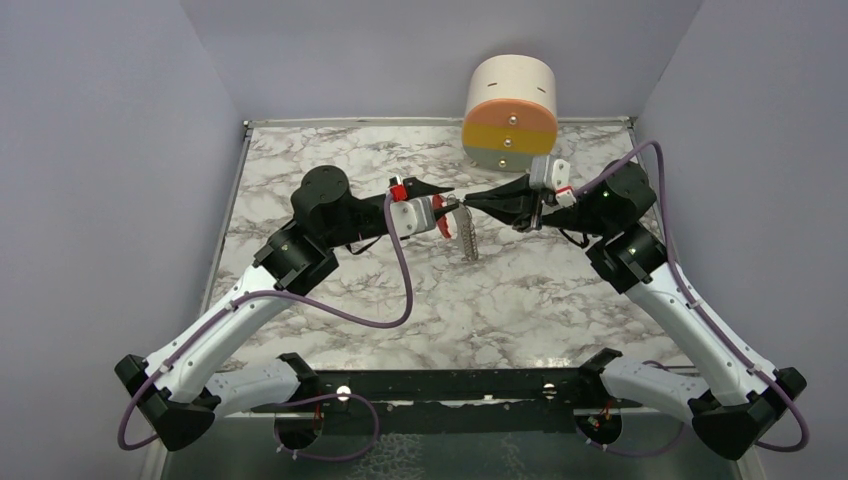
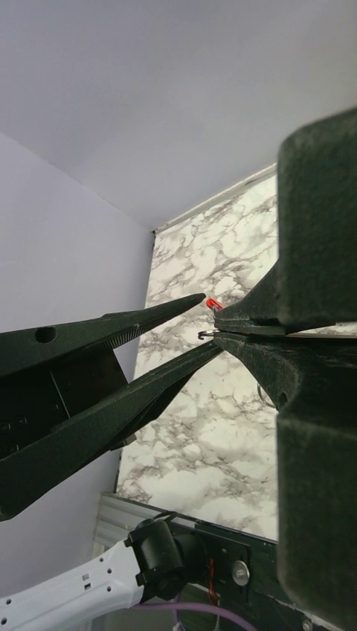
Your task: Remove the keys from the keyring
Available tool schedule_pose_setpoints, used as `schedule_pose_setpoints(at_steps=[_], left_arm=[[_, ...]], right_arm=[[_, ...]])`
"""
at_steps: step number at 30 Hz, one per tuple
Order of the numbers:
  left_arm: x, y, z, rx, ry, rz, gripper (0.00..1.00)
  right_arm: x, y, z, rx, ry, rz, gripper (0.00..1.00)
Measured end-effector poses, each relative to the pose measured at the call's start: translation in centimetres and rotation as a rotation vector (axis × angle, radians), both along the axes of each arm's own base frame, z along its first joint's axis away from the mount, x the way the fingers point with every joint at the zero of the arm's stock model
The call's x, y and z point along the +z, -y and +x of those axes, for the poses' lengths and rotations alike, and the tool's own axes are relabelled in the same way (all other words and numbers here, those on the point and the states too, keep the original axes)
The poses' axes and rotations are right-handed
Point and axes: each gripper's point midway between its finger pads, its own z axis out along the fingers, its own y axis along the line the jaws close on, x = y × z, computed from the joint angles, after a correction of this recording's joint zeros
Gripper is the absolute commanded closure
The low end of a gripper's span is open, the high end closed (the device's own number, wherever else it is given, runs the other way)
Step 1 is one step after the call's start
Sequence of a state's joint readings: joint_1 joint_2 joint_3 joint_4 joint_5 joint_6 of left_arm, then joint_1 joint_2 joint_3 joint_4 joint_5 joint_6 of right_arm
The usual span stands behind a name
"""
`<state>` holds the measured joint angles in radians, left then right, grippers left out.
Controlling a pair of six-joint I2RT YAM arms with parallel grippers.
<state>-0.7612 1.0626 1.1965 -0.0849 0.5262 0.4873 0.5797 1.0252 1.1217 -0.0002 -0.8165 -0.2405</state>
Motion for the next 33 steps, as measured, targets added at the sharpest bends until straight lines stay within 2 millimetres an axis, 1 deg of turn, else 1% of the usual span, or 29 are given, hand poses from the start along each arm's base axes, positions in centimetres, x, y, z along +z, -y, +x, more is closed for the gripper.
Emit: schedule_pose_setpoints(at_steps=[9,14,20,26,30,33], left_arm=[[0.8,0.3,-0.4,-0.025,-0.003,-0.035,0.71],[1.6,0.6,-0.6,-0.045,-0.015,-0.043,0.76],[2.1,0.5,-0.5,-0.036,-0.018,-0.039,0.76],[1.5,0.0,0.4,0.020,-0.023,-0.013,0.77],[0.8,-0.1,0.5,0.029,-0.029,0.010,0.77],[0.8,-0.2,0.7,0.036,-0.023,0.015,0.77]], right_arm=[[0.0,0.0,-0.1,0.004,0.002,-0.002,0.99],[-0.3,0.0,0.0,0.002,0.007,-0.019,0.99],[0.0,-0.1,1.1,-0.030,0.004,-0.072,0.99],[0.5,0.5,2.4,-0.101,0.006,-0.111,0.99],[0.4,0.9,2.9,-0.141,-0.006,-0.143,0.99],[0.9,1.1,3.3,-0.162,-0.005,-0.161,0.99]])
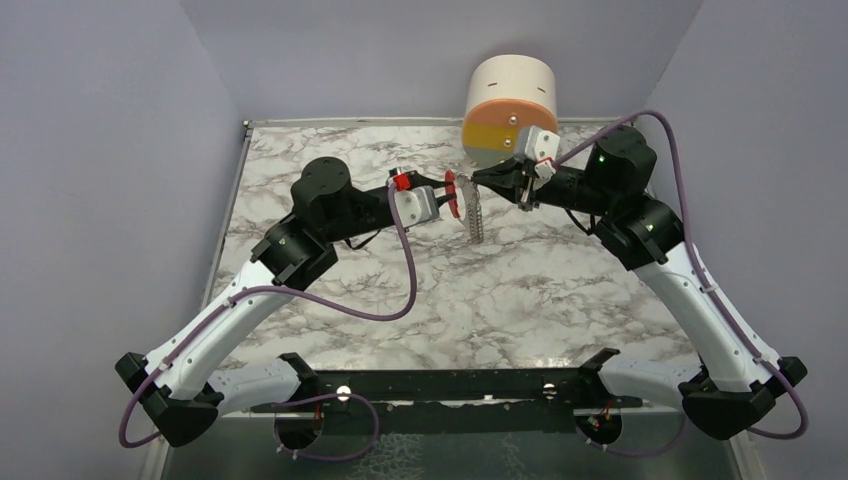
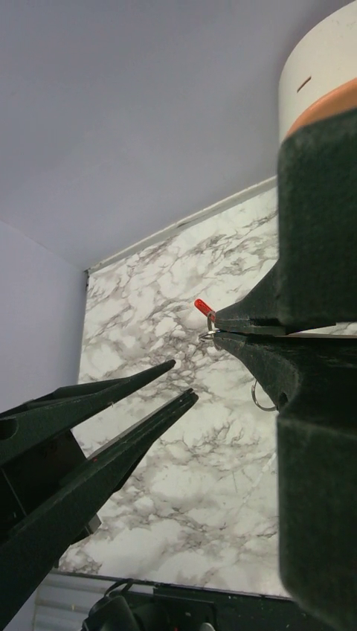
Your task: Remove the keys from the keyring
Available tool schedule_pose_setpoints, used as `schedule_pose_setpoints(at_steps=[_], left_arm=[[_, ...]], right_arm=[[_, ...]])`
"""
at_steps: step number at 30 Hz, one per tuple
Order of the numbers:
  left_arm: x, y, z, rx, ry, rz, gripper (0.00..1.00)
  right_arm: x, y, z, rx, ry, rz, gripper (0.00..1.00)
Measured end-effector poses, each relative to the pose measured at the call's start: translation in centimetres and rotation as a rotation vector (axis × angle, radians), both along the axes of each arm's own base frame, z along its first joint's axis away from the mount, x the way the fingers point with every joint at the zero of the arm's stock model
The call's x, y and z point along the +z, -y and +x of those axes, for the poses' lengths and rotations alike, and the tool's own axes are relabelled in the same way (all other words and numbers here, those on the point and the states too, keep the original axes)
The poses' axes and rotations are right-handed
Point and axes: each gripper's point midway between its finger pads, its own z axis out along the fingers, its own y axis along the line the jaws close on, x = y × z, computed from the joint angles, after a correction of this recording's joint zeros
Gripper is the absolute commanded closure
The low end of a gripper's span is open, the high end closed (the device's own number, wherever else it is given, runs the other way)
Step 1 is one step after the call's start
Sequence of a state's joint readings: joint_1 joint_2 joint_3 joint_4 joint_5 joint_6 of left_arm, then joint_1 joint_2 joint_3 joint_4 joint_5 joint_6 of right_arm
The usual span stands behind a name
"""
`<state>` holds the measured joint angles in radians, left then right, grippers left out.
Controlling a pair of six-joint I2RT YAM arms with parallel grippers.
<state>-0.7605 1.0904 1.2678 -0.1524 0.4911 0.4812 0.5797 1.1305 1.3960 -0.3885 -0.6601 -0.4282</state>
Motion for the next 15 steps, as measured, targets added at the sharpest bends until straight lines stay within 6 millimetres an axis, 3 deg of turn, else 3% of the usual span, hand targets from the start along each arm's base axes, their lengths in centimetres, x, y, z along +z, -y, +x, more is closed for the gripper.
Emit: schedule_pose_setpoints(at_steps=[6,15], left_arm=[[0.4,-0.1,0.4,0.019,0.015,-0.015,0.77],[0.7,0.3,2.5,0.088,0.044,-0.040,0.80]], right_arm=[[0.0,0.2,0.5,-0.022,-0.012,-0.038,0.99],[-1.3,0.2,1.9,-0.061,-0.061,-0.114,0.99]])
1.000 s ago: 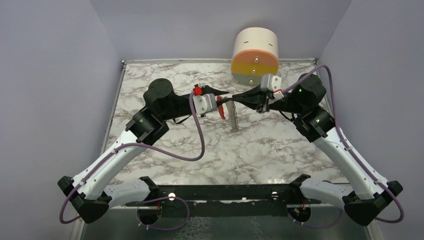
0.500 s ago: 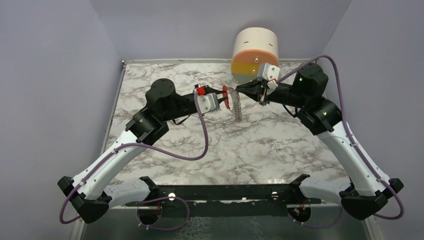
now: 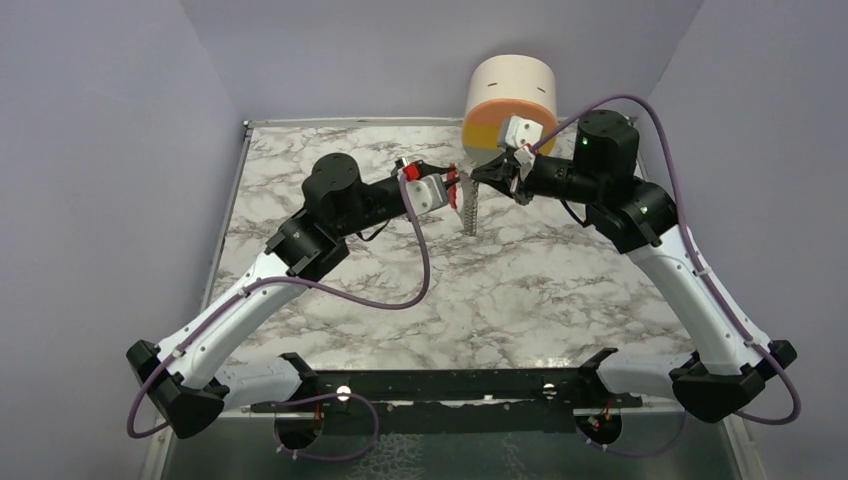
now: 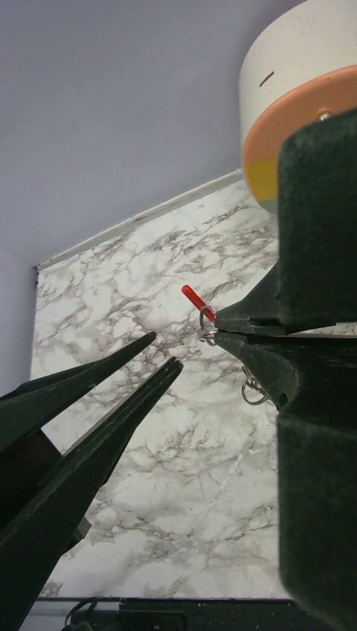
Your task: Remove the keys from the keyring
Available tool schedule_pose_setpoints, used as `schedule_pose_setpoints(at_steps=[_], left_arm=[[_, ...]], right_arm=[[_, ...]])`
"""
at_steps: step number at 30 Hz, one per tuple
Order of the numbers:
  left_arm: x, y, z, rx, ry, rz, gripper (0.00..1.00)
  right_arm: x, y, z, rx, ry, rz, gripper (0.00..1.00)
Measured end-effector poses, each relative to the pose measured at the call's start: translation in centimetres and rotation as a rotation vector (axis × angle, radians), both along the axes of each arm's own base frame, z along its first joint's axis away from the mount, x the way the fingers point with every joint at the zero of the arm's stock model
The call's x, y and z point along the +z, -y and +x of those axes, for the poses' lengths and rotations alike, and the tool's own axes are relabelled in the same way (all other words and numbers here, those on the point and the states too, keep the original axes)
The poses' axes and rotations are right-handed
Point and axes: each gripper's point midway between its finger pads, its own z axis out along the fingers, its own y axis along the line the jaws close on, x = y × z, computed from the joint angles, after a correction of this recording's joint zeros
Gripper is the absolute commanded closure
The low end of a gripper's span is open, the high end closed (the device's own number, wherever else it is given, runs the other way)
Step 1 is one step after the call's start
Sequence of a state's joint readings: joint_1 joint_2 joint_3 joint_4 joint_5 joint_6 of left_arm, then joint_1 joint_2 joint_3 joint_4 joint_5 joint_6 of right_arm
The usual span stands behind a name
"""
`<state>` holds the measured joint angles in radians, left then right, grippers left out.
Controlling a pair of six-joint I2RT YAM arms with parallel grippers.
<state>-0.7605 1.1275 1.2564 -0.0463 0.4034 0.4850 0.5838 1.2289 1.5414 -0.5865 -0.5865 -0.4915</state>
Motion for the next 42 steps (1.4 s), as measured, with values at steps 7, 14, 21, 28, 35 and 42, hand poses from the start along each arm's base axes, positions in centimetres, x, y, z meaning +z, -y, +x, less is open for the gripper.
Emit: schedule_pose_setpoints(at_steps=[7,14,21,28,35,42], left_arm=[[-1.5,1.4,1.7,0.008,-0.023,0.039,0.83],[-1.7,1.5,2.0,0.009,-0.026,0.059,0.82],[-2.0,1.4,1.9,0.005,-0.023,0.079,0.76],[-2.1,1.1,1.0,-0.025,-0.009,0.123,0.69],[-2.6,0.8,0.5,-0.040,-0.007,0.151,0.72],[-2.6,0.9,0.3,-0.056,-0.007,0.149,0.80]], right_arm=[[-0.5,0.0,0.0,-0.014,-0.010,-0.019,0.99],[-0.7,0.0,0.2,-0.034,-0.004,-0.033,0.99],[-0.8,-0.1,0.3,-0.049,-0.003,-0.040,0.99],[-0.9,-0.3,0.0,-0.043,-0.002,-0.040,0.99],[-1.0,-0.3,0.1,-0.048,-0.003,-0.043,0.99],[-1.1,-0.3,0.1,-0.050,-0.004,-0.045,0.99]])
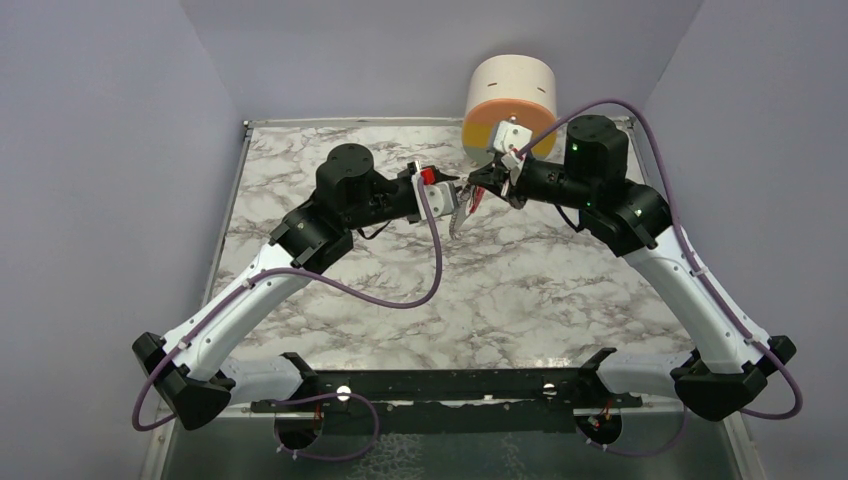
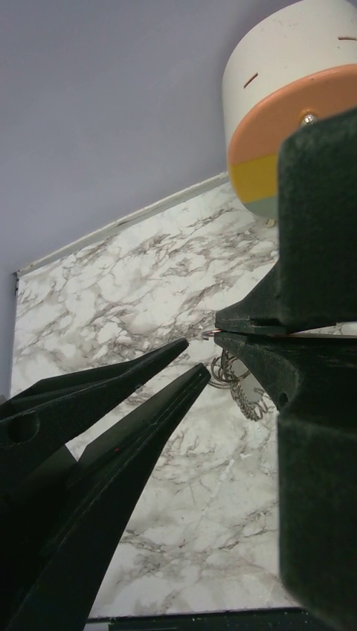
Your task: Remove the keys from the keyring
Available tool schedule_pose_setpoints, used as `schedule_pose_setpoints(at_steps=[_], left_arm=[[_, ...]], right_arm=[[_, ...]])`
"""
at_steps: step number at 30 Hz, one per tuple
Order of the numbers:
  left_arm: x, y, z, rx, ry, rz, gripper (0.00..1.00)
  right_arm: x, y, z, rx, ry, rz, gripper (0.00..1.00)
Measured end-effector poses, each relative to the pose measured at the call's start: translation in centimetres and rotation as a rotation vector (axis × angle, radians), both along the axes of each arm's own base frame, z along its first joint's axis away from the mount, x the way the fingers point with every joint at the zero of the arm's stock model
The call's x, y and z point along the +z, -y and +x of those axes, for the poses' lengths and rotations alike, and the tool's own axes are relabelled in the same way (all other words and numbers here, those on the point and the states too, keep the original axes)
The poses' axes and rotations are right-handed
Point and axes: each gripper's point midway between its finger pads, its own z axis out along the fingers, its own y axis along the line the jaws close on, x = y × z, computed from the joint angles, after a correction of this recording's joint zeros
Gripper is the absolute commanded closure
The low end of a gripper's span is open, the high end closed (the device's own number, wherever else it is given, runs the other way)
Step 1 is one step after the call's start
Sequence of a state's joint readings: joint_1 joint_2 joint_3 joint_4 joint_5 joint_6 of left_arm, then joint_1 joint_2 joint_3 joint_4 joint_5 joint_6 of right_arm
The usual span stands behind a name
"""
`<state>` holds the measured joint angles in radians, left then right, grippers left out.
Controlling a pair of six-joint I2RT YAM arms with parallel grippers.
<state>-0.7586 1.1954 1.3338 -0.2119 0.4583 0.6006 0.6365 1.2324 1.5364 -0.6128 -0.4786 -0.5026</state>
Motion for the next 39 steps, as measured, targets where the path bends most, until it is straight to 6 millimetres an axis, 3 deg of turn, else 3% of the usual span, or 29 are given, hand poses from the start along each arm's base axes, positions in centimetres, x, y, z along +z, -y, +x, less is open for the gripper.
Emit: schedule_pose_setpoints(at_steps=[16,39], left_arm=[[1.8,0.3,0.1,-0.005,0.033,-0.064,0.78],[0.2,0.6,-0.3,-0.040,0.007,-0.012,0.75]], right_arm=[[-0.1,-0.5,-0.5,0.016,0.000,-0.001,0.99],[-0.1,-0.2,-0.7,0.006,0.010,0.002,0.99]])
